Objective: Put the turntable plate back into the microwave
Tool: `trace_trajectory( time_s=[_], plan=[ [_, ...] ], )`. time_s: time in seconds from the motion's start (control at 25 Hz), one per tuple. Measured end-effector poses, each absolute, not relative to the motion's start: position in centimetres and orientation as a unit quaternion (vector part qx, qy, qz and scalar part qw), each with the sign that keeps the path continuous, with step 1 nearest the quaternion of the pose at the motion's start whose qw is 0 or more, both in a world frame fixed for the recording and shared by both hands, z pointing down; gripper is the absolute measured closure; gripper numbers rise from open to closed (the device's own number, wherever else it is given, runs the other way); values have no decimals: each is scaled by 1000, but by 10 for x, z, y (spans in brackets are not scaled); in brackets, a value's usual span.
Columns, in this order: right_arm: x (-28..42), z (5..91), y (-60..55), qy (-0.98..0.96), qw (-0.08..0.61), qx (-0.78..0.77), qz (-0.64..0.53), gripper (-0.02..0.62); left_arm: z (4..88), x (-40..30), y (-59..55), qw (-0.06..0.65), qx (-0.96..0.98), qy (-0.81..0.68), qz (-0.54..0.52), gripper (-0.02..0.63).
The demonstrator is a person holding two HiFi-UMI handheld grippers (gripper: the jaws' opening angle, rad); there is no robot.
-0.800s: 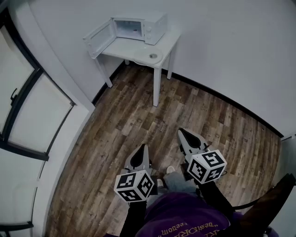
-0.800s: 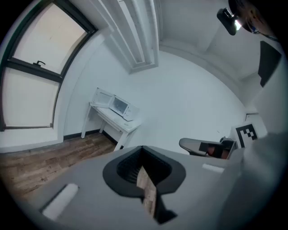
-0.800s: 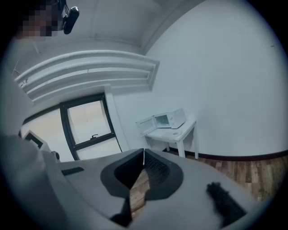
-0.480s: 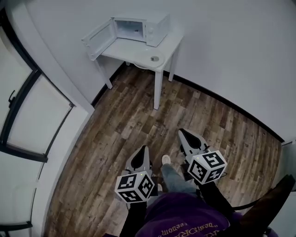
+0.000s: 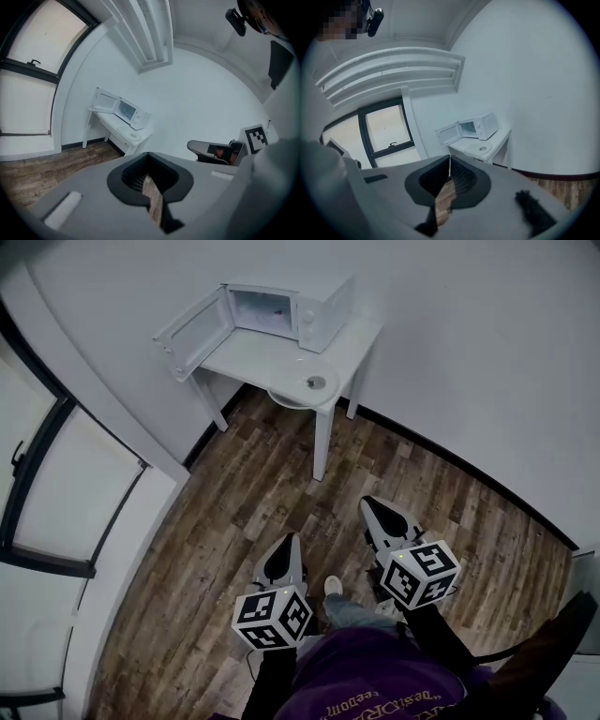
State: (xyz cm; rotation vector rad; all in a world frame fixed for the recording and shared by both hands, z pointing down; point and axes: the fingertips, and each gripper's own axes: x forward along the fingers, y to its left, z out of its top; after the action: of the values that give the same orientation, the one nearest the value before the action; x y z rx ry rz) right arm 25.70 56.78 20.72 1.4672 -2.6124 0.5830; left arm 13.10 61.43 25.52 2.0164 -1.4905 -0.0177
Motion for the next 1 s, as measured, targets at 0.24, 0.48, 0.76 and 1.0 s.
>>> trace_trajectory(
  time_s=[0.24, 0.48, 0.76, 1.0],
  plan=[
    [264, 208, 517, -864, 50, 465, 189, 584, 254, 138, 567, 311, 754, -578, -16, 601],
    [267, 217, 491, -868, 51, 455, 193, 584, 260, 146, 549, 320, 749, -579, -26, 601],
    [260, 220, 465, -867, 51, 456, 196, 584, 262, 134, 524, 319, 746, -584, -20, 601],
    [251, 227, 422, -861, 46, 465, 200, 584, 267, 122, 477, 319, 754, -574, -13, 601]
  ],
)
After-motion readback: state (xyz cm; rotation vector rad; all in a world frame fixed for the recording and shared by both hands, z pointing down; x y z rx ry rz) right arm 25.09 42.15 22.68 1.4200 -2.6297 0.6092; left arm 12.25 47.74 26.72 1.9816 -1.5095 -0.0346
